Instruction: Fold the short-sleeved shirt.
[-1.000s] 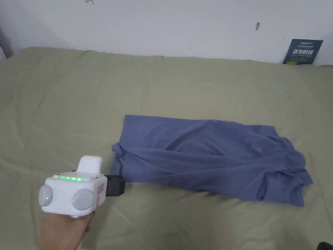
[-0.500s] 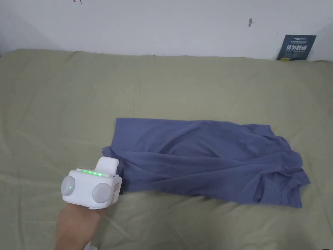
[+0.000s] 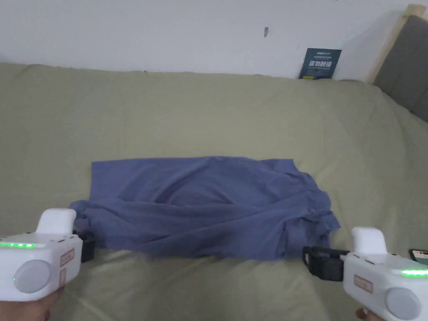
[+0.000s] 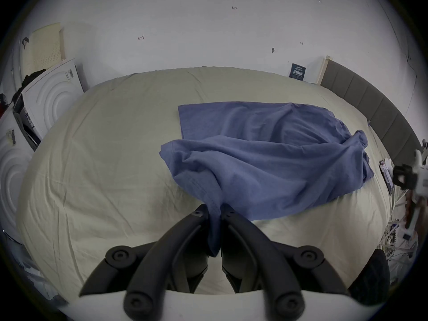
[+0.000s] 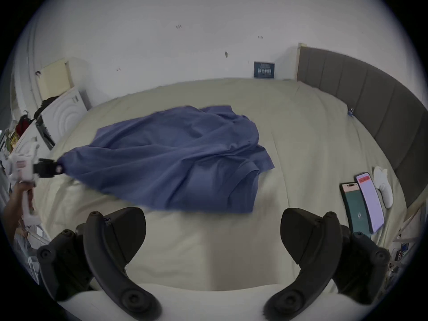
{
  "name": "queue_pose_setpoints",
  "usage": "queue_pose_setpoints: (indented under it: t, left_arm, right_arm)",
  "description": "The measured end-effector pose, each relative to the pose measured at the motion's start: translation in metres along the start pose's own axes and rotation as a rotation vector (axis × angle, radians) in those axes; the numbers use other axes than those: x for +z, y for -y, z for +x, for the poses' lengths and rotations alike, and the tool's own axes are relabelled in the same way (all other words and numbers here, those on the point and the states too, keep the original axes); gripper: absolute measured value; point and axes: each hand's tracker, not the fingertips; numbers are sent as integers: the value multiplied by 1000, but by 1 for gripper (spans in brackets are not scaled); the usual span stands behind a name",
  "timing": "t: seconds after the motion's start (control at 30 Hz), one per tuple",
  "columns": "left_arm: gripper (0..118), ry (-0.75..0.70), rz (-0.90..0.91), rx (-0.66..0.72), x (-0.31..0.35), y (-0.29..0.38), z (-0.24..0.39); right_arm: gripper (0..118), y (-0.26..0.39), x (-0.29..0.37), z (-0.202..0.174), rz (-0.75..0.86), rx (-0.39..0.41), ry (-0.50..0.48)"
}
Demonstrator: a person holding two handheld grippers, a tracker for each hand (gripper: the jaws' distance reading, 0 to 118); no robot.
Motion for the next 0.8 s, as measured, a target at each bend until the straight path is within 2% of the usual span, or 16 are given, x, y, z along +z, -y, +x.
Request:
queue_pose_setpoints:
  t: [0.17, 0.3, 0.33, 0.37, 0.4, 0.43, 0.47, 0.6, 0.73, 0.8]
  left_arm:
    - [6, 4, -13, 6, -4, 0, -3]
    - [6, 5, -26, 12, -4, 2, 0]
    - [6, 6, -31, 14, -6, 2, 1]
    - [6, 6, -32, 16, -6, 2, 1]
    - [6, 8, -37, 19, -7, 2, 2]
    - [6, 12, -45, 27, -9, 3, 1]
    - [6, 13, -48, 39, -14, 4, -3]
    - [5, 25, -61, 63, -13, 6, -10]
    - [5, 52, -40, 49, 16, -4, -15]
    - [5, 72, -35, 50, 34, -10, -14]
  right_arm:
    - [117, -16, -59, 10, -119, 2, 94]
    - [109, -15, -83, 11, -199, 3, 98]
    - [86, -13, -84, 7, -196, 3, 89]
    - [57, -11, -81, 5, -185, 6, 49]
    - [41, -11, -77, 0, -158, 19, 71]
    - [20, -12, -77, -5, -153, 23, 53]
    - [10, -12, -76, -11, -151, 28, 61]
    - [8, -15, -59, -11, -132, 29, 33]
    - [8, -30, -18, -7, -98, 38, -8]
    - [8, -37, 7, -4, -75, 50, -60]
